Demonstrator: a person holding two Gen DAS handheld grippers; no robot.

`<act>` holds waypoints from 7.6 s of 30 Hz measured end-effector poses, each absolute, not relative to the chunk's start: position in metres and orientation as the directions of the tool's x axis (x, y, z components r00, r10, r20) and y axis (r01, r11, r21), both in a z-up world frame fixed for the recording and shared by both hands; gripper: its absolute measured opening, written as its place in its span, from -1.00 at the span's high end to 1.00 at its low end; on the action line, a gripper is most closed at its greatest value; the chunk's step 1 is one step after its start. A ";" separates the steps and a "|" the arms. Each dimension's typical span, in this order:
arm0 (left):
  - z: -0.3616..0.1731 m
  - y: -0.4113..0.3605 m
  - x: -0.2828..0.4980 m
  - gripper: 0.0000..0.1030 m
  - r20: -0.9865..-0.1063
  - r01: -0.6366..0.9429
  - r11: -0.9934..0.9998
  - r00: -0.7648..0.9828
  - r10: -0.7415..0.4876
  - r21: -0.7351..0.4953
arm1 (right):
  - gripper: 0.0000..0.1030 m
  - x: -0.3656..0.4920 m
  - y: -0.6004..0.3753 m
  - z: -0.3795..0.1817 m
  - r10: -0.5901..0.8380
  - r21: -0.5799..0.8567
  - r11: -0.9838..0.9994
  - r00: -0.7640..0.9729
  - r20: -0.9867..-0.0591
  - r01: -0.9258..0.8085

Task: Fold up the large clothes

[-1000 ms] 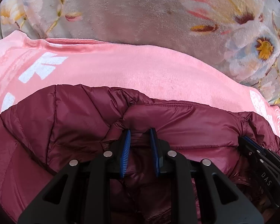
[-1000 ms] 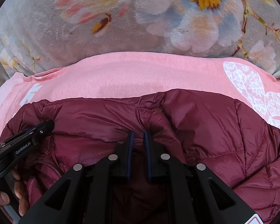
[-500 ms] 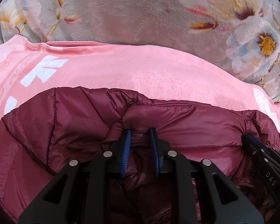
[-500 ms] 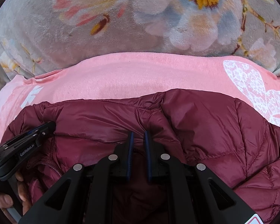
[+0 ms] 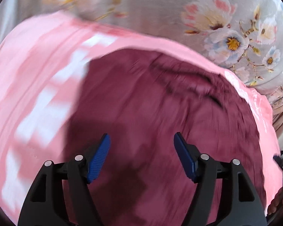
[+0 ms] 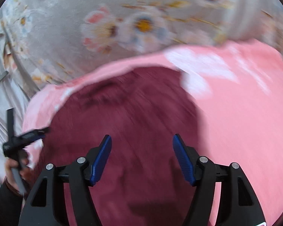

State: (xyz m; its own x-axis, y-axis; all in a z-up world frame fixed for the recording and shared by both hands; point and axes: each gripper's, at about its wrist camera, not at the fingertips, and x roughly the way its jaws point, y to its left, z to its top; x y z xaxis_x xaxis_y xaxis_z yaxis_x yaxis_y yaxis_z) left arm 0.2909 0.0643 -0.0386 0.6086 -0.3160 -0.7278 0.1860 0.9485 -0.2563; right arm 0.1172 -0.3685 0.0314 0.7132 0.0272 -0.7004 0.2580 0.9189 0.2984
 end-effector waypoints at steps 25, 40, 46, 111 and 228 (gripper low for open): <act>-0.061 0.178 0.119 0.89 -0.692 -0.003 0.838 0.565 -0.449 -0.546 | 0.91 -0.063 -0.362 -0.003 0.134 0.552 0.751 0.734 -0.666 0.363; 0.100 0.235 -0.023 0.92 -0.398 0.249 0.764 0.734 -0.550 -0.595 | 0.93 -0.192 -0.319 0.182 0.047 0.441 0.888 0.929 -0.367 0.129; 0.130 0.207 0.031 0.90 -0.417 0.245 0.813 0.760 -0.499 -0.528 | 0.93 -0.129 -0.344 0.199 0.030 0.469 0.873 0.946 -0.322 0.132; -0.067 -0.064 0.290 -0.57 -0.780 0.237 0.969 0.592 -0.202 -0.070 | 0.74 0.229 -0.238 -0.016 0.136 0.266 0.956 0.614 -0.777 0.124; 0.086 -0.127 0.072 0.70 -0.567 0.594 0.736 0.500 -0.654 -0.325 | 1.00 -0.048 -0.250 0.035 0.065 0.292 0.928 0.673 -0.737 0.231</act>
